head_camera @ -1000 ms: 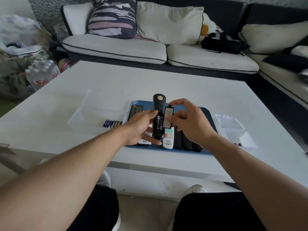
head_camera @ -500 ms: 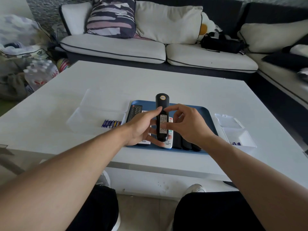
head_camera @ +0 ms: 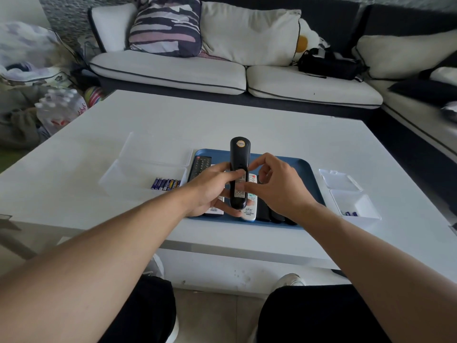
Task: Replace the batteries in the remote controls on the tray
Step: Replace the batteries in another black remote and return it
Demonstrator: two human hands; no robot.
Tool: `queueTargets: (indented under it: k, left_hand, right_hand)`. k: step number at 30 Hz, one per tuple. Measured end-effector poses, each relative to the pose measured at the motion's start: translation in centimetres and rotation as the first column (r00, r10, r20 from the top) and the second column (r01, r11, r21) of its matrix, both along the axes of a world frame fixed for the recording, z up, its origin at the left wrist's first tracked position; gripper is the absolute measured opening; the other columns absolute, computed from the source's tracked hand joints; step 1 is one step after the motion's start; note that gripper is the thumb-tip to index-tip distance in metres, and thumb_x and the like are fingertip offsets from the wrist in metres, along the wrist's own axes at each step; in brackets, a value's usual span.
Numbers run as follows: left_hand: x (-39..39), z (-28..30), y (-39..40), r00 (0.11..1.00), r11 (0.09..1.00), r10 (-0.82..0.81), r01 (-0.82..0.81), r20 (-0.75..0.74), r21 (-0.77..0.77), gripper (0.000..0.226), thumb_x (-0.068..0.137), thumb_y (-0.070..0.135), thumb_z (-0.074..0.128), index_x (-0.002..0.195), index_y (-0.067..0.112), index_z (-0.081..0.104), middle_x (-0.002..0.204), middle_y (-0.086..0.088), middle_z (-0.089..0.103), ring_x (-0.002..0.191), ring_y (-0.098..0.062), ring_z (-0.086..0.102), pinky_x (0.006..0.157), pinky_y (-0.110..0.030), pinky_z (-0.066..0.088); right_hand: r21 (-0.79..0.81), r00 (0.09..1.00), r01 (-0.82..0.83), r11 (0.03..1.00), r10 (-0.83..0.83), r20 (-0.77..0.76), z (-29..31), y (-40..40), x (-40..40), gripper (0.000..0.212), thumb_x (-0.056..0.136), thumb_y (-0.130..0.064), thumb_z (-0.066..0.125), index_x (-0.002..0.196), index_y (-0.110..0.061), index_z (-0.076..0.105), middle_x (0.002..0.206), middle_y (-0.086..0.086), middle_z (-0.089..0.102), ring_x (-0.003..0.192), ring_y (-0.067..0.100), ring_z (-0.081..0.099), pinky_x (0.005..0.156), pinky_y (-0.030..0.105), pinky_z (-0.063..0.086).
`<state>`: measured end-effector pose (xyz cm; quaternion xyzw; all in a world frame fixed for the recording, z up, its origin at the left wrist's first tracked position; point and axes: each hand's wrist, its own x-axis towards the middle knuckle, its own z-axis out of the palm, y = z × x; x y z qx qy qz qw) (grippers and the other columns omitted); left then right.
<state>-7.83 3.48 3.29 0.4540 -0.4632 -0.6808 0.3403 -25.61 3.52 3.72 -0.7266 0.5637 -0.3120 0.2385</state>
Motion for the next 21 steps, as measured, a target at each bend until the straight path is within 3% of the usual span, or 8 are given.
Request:
queueTargets:
  k: [2, 4, 7, 9, 13, 16, 18, 21]
  left_hand:
    - [0.0, -0.1, -0.2, 0.998, 0.998, 0.053, -0.052, 0.035, -0.028, 0.032, 0.106, 0.041, 0.044, 0.125, 0.019, 0.060, 0.109, -0.021, 0.071, 0.093, -0.041, 0.074, 0.054, -0.041, 0.058]
    - [0.1, 0.0, -0.4, 0.989, 0.989, 0.123, -0.115, 0.082, -0.088, 0.038, 0.107, 0.047, 0.037, 0.120, 0.021, 0.061, 0.098, -0.013, 0.075, 0.085, -0.038, 0.075, 0.049, -0.034, 0.054]
    - [0.2, 0.2, -0.8, 0.969, 0.968, 0.222, -0.205, 0.110, -0.145, 0.040, 0.107, 0.047, 0.036, 0.111, 0.017, 0.062, 0.081, -0.007, 0.074, 0.070, -0.034, 0.074, 0.043, -0.025, 0.045]
    - [0.2, 0.2, -1.0, 0.958, 0.954, 0.278, -0.268, 0.068, -0.132, 0.038, 0.107, 0.042, 0.040, 0.105, 0.013, 0.064, 0.080, -0.008, 0.071, 0.061, -0.028, 0.072, 0.045, -0.028, 0.050]
    - [0.2, 0.2, -1.1, 0.952, 0.954, 0.293, -0.297, -0.083, -0.034, 0.031, 0.107, 0.034, 0.043, 0.100, 0.010, 0.062, 0.092, -0.018, 0.072, 0.073, -0.030, 0.072, 0.063, -0.043, 0.060]
    - [0.3, 0.6, -1.3, 0.940, 0.954, 0.297, -0.299, -0.166, 0.016, 0.024, 0.104, 0.028, 0.051, 0.092, 0.012, 0.063, 0.090, -0.012, 0.073, 0.073, -0.024, 0.073, 0.059, -0.037, 0.060]
    - [0.4, 0.6, -1.5, 0.950, 0.959, 0.281, -0.284, -0.134, 0.001, 0.022, 0.099, 0.032, 0.061, 0.090, 0.012, 0.064, 0.087, -0.010, 0.071, 0.074, -0.024, 0.073, 0.062, -0.037, 0.060]
    - [0.5, 0.5, -1.6, 0.959, 0.959, 0.282, -0.282, 0.007, -0.035, 0.041, 0.090, 0.046, 0.070, 0.098, 0.007, 0.062, 0.079, -0.007, 0.070, 0.069, -0.020, 0.073, 0.055, -0.034, 0.057]
  right_hand:
    - [-0.028, 1.000, -0.021, 0.999, 0.021, -0.011, 0.0, 0.2, 0.2, 0.028, 0.076, -0.048, 0.082, 0.088, -0.032, 0.062, 0.069, -0.010, 0.051, 0.059, 0.006, 0.044, 0.056, 0.021, 0.036]
    - [-0.067, 0.999, -0.045, 0.997, 0.045, 0.010, 0.2, 0.5, 0.4, 0.021, 0.081, -0.045, 0.078, 0.081, -0.029, 0.064, 0.062, -0.010, 0.046, 0.056, 0.007, 0.040, 0.054, 0.020, 0.032]
    - [-0.108, 0.998, -0.043, 0.993, 0.047, 0.035, 0.4, 0.7, 0.7, 0.019, 0.087, -0.040, 0.074, 0.077, -0.026, 0.065, 0.057, -0.010, 0.044, 0.054, 0.007, 0.039, 0.051, 0.017, 0.030]
    - [-0.147, 0.998, -0.052, 0.988, 0.057, 0.028, 0.6, 0.9, 0.9, 0.018, 0.088, -0.037, 0.074, 0.077, -0.025, 0.066, 0.056, -0.011, 0.044, 0.055, 0.007, 0.041, 0.052, 0.015, 0.032]
    - [-0.202, 0.996, -0.083, 0.976, 0.089, 0.021, 0.5, 1.0, 1.2, 0.014, 0.085, -0.037, 0.077, 0.081, -0.028, 0.067, 0.061, -0.014, 0.048, 0.060, 0.007, 0.046, 0.055, 0.016, 0.033]
    - [-0.232, 0.992, -0.129, 0.964, 0.126, -0.025, 0.3, 1.0, 1.2, 0.016, 0.082, -0.037, 0.079, 0.081, -0.027, 0.067, 0.066, -0.010, 0.050, 0.063, 0.009, 0.047, 0.057, 0.020, 0.035]
    - [-0.252, 0.988, -0.155, 0.955, 0.147, -0.053, 0.3, 1.0, 1.2, 0.020, 0.081, -0.039, 0.080, 0.082, -0.025, 0.067, 0.067, -0.009, 0.050, 0.063, 0.010, 0.046, 0.056, 0.020, 0.035]
    - [-0.255, 0.979, -0.201, 0.946, 0.183, -0.091, 0.3, 1.1, 1.2, 0.025, 0.077, -0.044, 0.082, 0.082, -0.027, 0.063, 0.070, -0.011, 0.051, 0.065, 0.009, 0.047, 0.055, 0.019, 0.038]
